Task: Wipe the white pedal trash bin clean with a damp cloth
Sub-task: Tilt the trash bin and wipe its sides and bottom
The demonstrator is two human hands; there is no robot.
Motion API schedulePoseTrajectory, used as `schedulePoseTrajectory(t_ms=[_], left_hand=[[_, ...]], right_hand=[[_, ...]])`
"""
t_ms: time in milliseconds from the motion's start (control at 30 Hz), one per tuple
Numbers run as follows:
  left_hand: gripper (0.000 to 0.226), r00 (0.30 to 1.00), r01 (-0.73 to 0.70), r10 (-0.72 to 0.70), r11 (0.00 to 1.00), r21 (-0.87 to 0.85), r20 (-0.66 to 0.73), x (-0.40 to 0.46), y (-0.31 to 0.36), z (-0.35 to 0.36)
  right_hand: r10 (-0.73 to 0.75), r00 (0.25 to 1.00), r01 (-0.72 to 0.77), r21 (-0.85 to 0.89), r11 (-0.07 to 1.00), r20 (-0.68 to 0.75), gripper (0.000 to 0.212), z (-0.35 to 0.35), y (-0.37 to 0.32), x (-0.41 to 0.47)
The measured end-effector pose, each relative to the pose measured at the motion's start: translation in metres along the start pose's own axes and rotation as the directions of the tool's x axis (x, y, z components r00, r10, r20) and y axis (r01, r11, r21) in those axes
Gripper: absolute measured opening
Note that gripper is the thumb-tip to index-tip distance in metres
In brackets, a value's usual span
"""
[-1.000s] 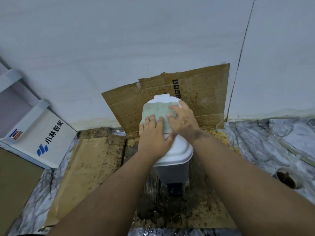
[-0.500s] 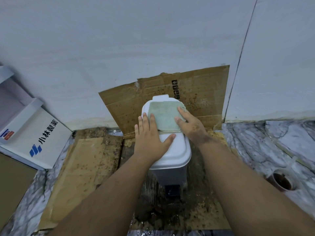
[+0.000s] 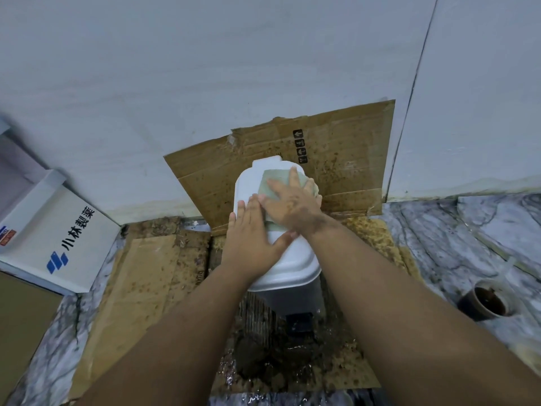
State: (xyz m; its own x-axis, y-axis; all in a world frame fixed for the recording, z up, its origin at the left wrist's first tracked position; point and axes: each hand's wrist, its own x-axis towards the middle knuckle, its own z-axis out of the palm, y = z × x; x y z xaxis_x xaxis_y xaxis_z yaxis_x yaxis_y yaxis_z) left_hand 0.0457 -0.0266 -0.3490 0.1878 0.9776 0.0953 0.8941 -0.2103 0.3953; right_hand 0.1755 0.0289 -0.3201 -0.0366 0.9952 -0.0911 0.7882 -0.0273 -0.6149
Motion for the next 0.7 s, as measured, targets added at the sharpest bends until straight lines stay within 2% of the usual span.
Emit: schedulePoseTrajectory(t_ms=[67,133,200,267,333,400,467,533,567,633,700], left_hand=[[0.114,1.0,0.025,-0.025,0.999,-0.022,0.014,0.001,0.0,-0.001],[0.114,0.999,0.044,-0.043,0.999,-0.032,0.024,0.0,-0.006,-0.005],[0.108,0.999,0.044,-0.043,0.999,-0.023,0.018,-0.002,-0.018,-0.009],[0.1,0.999,0.042,-0.042,0.999,0.004,0.024,-0.007,-0.033,-0.014],[0.09,0.998,0.037,-0.038,0.999,0.025,0.047,-0.013,-0.049,-0.019],[0.078,0.997,0.018,-0.021,0.999,0.041,0.077,-0.015,-0.061,-0.024],[0.072,0.994,-0.007,-0.003,0.996,0.091,0.114,-0.014,-0.07,-0.03],[0.069,0.991,-0.05,0.034,0.992,0.118,0.132,-0.011,-0.075,-0.036],[0.068,0.989,-0.063,0.049,0.993,0.1,0.139,-0.01,-0.075,-0.038],[0.068,0.992,-0.045,0.043,0.999,0.015,0.123,-0.007,-0.072,-0.04],[0.064,0.999,-0.017,0.02,0.998,-0.056,0.042,-0.003,-0.069,-0.038]], right_hand=[[-0.014,1.0,0.015,-0.017,1.0,0.024,0.052,0.001,0.009,0.013],[-0.062,0.998,0.059,0.253,0.966,0.003,0.052,-0.004,0.026,0.015],[-0.065,0.997,0.035,0.553,0.833,0.034,0.056,0.003,0.038,0.011],[-0.034,0.996,-0.035,0.704,0.709,0.083,0.063,0.017,0.036,-0.005],[-0.073,0.992,-0.022,0.732,0.681,0.098,0.065,0.047,0.045,-0.014],[-0.113,0.994,0.069,0.733,0.676,0.011,0.058,0.066,0.046,-0.027],[-0.047,0.999,0.029,0.742,0.67,0.004,0.051,0.075,0.041,-0.042],[-0.032,0.999,0.022,0.689,0.725,0.002,0.049,0.087,0.042,-0.052],[-0.046,0.999,0.045,0.683,0.729,-0.018,0.048,0.091,0.043,-0.056],[-0.034,0.998,0.067,0.744,0.665,-0.06,0.055,0.093,0.043,-0.061],[-0.083,0.992,0.125,0.765,0.632,-0.094,0.06,0.093,0.039,-0.068]])
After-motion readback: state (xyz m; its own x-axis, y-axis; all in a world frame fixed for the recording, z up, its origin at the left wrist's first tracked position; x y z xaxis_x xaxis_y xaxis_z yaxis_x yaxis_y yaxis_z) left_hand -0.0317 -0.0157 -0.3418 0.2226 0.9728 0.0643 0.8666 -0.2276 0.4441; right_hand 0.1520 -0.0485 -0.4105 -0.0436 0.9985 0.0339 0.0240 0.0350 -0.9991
